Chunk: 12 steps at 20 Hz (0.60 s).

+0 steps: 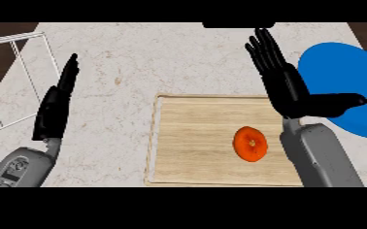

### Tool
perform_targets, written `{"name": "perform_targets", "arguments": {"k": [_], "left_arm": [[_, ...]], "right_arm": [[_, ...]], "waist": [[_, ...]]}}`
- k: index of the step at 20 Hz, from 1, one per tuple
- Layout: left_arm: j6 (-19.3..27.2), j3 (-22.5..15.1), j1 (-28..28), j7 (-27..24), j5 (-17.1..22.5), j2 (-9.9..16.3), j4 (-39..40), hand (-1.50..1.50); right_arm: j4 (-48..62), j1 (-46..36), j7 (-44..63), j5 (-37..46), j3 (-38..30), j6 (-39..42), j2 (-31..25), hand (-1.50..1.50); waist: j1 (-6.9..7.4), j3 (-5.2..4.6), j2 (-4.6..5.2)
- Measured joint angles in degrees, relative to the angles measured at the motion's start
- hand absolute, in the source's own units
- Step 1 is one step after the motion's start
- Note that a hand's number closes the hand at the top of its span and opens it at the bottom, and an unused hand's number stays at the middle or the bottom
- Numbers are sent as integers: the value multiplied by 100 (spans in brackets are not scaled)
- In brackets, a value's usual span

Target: Pick the squash from the tray and place it in the plate

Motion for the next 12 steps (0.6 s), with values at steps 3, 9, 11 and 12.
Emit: {"name": "perform_targets", "arguments": {"k": [3,9,11,12], "left_arm": [[-81,28,252,103,217,-178,134,0],[-290,-28,915,474,961,-747,295,0],[-379,-49,1081,501,1164,-917,279,0],[-448,-32,1119,468,1247,-966,259,0]], "right_arm": [[-188,33,181,119,-257,-280,-241,150],[-69,472,612,1171,-1072,-1238,-1593,-150],[-142,763,669,1464,-1342,-1842,-1670,-150],[-266,946,651,1574,-1439,-2114,-1636,-150]], "waist": [[-97,-72,-28],[-487,-197,-53],[-516,-180,-78],[-502,-168,-87]]}}
